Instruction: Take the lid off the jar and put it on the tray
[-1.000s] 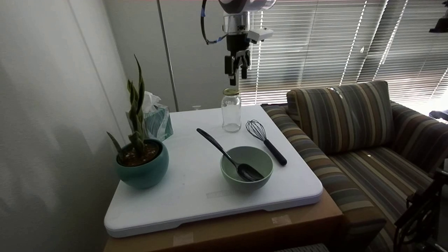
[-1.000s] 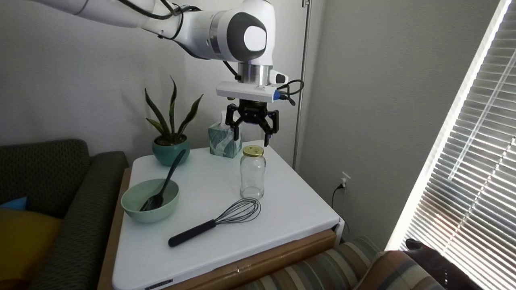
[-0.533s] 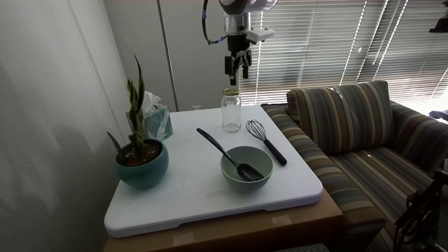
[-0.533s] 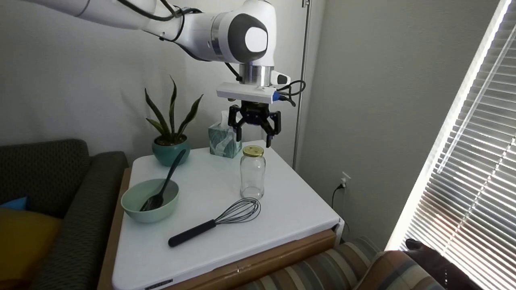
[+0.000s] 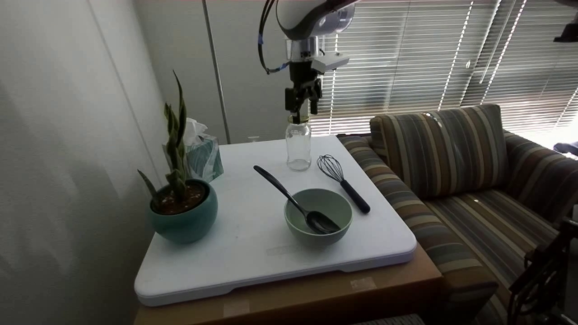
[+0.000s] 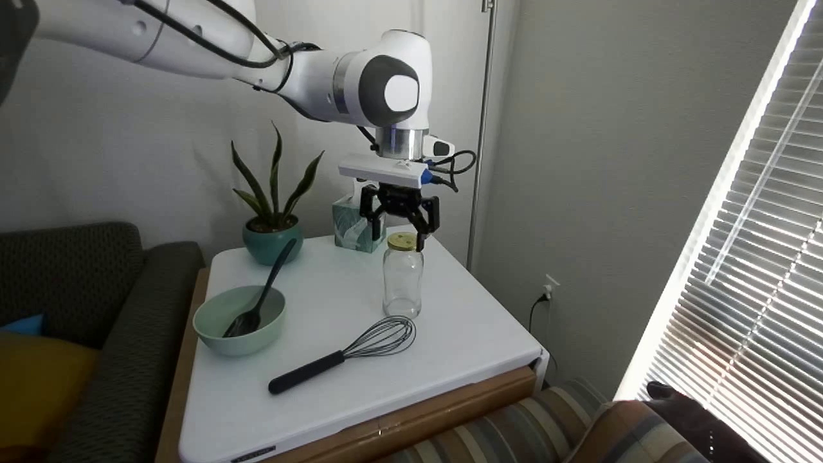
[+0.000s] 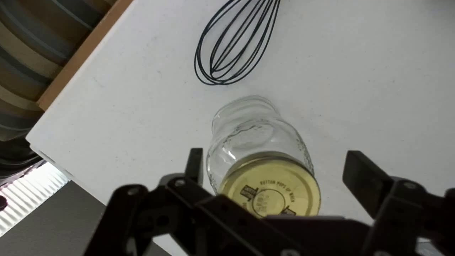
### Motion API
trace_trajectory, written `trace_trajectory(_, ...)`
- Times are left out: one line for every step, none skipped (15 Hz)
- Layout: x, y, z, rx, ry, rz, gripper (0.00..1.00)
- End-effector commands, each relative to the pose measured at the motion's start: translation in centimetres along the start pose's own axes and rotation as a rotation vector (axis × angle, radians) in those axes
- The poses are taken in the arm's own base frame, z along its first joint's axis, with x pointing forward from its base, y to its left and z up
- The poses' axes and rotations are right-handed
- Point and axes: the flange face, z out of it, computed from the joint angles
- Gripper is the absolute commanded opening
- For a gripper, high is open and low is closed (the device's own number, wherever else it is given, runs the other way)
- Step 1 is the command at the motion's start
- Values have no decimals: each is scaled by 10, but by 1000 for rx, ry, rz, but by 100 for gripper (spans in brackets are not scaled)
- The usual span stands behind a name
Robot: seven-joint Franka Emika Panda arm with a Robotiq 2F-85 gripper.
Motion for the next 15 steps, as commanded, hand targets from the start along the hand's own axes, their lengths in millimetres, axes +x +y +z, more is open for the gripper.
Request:
trace_trajectory(13, -6, 4, -39, 82, 9, 100)
trace_trajectory(17, -9, 4, -44, 110, 10, 100)
trace_trajectory(20, -11, 4, -54, 136, 9, 100)
trace_trajectory(22, -14, 5, -56, 149, 9, 100)
trace_trajectory(24, -15, 6, -58, 158, 9, 100)
trace_trajectory(24, -17, 6, -61, 162, 10, 100)
trace_trajectory(25, -17, 6, -69, 165, 8, 100)
trace_trajectory(24, -16, 6, -75, 162, 12, 100)
trace_trajectory(24, -15, 5, -76, 161, 15, 100)
trace_trajectory(24, -13, 3, -80, 160, 20, 100)
trace_trajectory(23, -10, 2, -87, 160, 26, 100)
trace_trajectory(22, -7, 0, -91, 159, 36, 100)
trace_trajectory(22, -4, -2, -94, 162, 40, 100)
trace_trajectory(22, -2, -3, -98, 162, 44, 100)
trace_trajectory(21, -1, -4, -96, 157, 49, 100)
